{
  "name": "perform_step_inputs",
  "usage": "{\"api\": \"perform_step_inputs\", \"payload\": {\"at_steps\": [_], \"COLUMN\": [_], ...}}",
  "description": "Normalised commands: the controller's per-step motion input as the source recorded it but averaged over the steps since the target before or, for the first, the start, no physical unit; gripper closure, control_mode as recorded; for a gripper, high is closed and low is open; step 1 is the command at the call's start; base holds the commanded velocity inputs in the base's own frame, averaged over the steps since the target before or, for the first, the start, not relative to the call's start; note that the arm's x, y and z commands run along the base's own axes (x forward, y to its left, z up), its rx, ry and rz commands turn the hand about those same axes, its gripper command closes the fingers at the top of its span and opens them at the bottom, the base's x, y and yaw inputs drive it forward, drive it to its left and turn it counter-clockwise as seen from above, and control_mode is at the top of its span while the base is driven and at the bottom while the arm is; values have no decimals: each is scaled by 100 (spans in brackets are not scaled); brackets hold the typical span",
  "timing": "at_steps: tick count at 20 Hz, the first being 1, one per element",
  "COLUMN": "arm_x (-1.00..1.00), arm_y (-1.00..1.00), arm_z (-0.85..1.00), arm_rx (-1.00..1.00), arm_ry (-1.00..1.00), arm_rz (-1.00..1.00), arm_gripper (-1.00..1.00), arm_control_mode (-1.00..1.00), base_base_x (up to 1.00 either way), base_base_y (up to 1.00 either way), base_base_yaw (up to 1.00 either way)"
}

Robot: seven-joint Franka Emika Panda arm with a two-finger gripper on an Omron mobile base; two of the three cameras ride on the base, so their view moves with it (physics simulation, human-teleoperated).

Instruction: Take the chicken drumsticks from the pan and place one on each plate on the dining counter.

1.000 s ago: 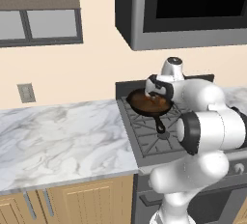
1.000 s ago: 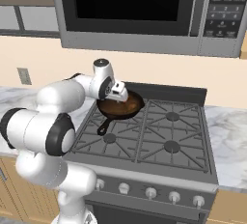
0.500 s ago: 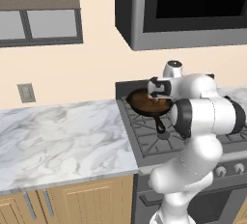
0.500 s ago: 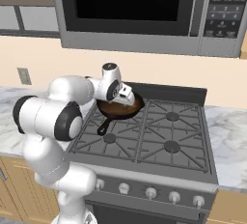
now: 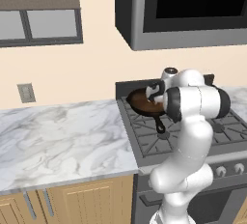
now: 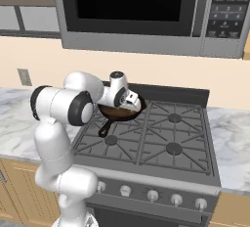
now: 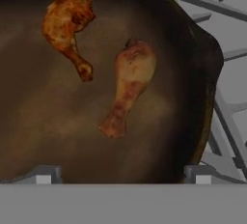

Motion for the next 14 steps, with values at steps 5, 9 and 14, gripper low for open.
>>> {"api": "perform_step_inputs", "payload": {"at_steps": [5,9,14], "arm_x": [55,54,53], "arm_y": [-18,-18,-10], "arm_z": [-19,-19,-23], "arm_rx": [0,0,0], "arm_ry": [0,0,0], "arm_rz": [-2,-2,0], "arm_gripper": [-100,-100,-100], "arm_control_mode": [-100,-100,-100], "base_base_x": [0,0,0], "base_base_y": [0,0,0], "base_base_yaw": [0,0,0]}}
